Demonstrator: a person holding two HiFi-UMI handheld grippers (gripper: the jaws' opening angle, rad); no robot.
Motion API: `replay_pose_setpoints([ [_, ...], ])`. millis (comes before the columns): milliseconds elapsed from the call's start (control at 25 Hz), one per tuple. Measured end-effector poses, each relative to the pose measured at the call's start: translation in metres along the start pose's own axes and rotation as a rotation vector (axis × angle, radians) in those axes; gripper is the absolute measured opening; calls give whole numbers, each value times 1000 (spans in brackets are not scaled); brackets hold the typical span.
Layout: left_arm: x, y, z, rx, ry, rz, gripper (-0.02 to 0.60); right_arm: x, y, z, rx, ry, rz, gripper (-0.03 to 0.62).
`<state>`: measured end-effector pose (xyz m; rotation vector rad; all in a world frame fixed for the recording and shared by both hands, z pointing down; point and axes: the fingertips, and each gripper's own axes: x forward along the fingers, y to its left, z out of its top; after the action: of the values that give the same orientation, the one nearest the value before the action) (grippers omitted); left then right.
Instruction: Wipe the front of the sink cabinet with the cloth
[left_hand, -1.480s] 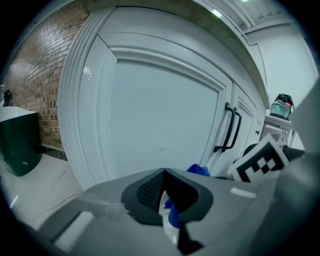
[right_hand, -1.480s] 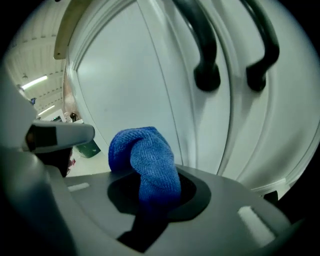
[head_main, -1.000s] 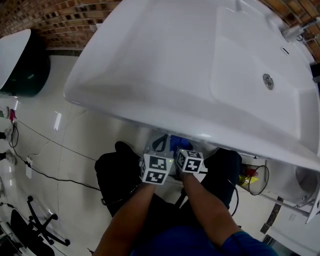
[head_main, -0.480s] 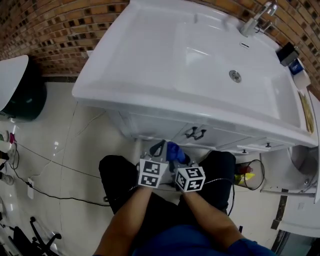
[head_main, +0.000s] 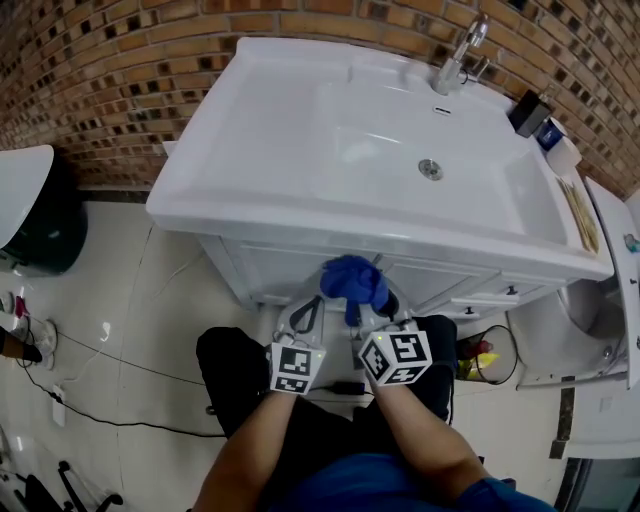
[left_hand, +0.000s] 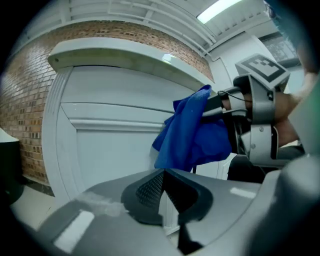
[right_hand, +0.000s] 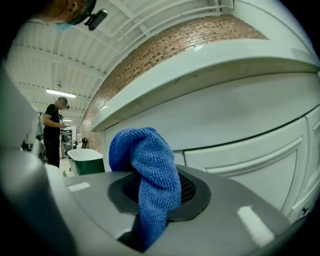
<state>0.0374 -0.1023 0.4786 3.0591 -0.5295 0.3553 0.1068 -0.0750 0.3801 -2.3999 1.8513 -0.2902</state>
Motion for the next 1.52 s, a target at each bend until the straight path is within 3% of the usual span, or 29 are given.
replay_pose_setpoints([
  [360,6,4,-6,-36,26,-1,0,18,-12,-39,11,109,-39,80],
  [760,17,20,-25,-134,85,45,0,17,-3,-51,-102,108,-43,80],
  [1040,23,20,-33,-162,116,42,0,16,-11,-127,-4,304,-57,80],
  [1520,43,18,-67,-185,242,22,0,41,-39,-234,-21,524,-67,80],
])
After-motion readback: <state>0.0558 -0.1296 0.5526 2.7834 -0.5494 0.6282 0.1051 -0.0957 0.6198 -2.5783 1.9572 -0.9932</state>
